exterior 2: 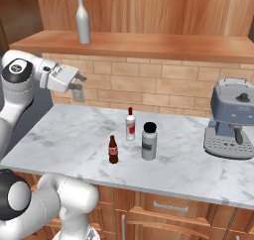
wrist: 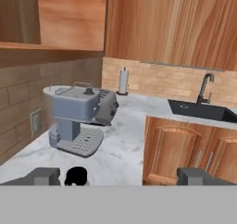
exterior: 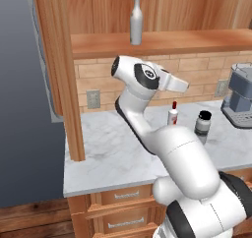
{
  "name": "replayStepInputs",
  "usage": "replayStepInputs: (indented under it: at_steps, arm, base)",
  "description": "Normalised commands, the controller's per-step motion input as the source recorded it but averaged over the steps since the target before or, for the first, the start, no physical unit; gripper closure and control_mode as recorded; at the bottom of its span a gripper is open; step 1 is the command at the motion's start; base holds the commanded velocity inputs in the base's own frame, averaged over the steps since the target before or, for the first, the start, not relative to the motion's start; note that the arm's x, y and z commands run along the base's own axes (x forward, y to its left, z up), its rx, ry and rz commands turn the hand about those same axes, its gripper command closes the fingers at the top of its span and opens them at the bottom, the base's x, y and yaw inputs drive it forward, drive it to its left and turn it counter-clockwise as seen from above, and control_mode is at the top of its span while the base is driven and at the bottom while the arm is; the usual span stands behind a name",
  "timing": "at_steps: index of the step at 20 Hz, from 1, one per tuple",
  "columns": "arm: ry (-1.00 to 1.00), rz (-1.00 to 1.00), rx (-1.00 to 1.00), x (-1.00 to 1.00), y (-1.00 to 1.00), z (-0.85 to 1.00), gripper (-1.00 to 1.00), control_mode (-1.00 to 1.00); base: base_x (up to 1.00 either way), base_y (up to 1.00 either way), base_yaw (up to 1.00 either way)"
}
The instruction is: Sort all alcoholic drinks to one cabinet, and non-alcoholic drinks to the other.
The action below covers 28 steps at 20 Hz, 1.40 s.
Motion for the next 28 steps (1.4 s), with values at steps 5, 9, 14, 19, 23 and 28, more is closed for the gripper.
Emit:
replayStepInputs:
  at_steps: [5, 9, 14, 19, 23, 28]
  arm:
    - [0.0, -0.05, 0.01, 0.0, -0.13, -0.41, -1.0, -1.0]
    - [0.0, -0.01, 0.0, 0.0, -0.18, -0.39, -1.0, -1.0]
    - [-0.03, 0.0, 0.0, 0.0, -0.09, -0.36, -1.0, -1.0]
    - [-0.04, -0.01, 0.0, 0.0, 0.0, -0.23, -1.0, -1.0]
    - [-0.02, -0.07, 0.0, 0.04, 0.0, -0.16, -1.0, -1.0]
    - [0.0, -0.07, 0.0, 0.17, 0.0, -0.14, -1.0, -1.0]
  base:
    - [0.0, 0.0, 0.0]
    - [0.0, 0.0, 0.0]
    - [0.0, 0.0, 0.0]
    - [0.0, 0.0, 0.0]
    - [0.0, 0.0, 0.0]
    - [0.0, 0.0, 0.0]
